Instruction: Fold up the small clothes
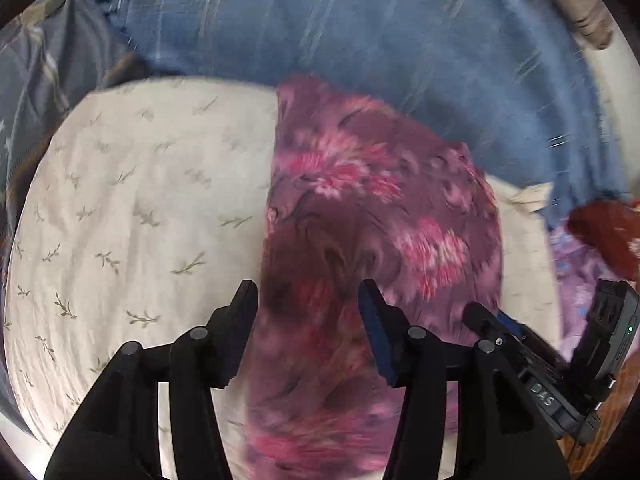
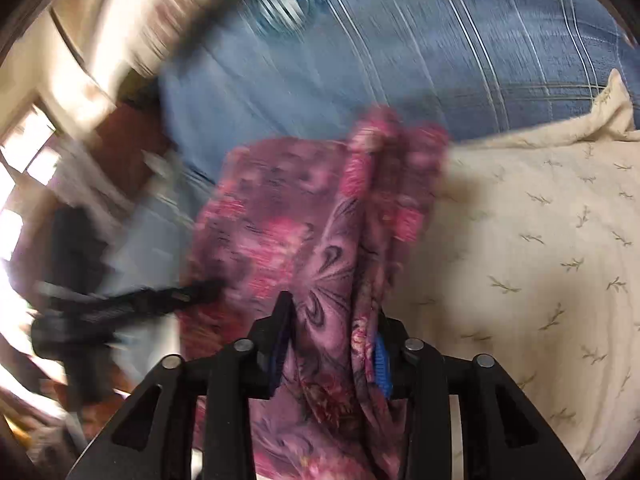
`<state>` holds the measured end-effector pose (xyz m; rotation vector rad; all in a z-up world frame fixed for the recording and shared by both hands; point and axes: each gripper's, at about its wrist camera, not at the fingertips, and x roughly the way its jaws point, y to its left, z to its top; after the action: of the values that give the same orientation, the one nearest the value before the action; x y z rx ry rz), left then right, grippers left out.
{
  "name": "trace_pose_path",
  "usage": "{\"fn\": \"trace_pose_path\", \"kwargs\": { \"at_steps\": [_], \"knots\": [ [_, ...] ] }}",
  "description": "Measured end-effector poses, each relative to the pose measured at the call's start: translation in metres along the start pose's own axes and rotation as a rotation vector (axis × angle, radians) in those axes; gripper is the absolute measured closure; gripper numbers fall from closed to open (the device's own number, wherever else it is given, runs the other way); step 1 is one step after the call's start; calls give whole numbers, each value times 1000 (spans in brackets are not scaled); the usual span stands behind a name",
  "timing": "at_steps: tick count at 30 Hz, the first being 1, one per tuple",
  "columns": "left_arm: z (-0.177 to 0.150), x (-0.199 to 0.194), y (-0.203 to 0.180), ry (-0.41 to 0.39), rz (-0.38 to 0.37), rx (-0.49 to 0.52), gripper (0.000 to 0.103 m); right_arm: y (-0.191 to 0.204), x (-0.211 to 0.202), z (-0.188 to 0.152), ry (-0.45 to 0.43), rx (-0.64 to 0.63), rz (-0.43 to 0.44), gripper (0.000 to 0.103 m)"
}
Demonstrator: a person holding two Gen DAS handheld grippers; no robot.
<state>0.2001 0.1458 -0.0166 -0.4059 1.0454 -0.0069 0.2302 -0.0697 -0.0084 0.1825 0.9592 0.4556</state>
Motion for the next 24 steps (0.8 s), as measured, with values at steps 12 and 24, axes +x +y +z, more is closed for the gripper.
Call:
{"fn": "trace_pose_path", "kwargs": {
  "at_steps": [12, 24],
  "knots": [
    [-45, -26, 17, -130, 111, 93, 29, -6, -32, -32, -13, -57, -218, 0],
    [-123, -73, 9, -263, 317, 223, 21, -6, -93, -102, 24, -74, -399, 0]
  ]
}}
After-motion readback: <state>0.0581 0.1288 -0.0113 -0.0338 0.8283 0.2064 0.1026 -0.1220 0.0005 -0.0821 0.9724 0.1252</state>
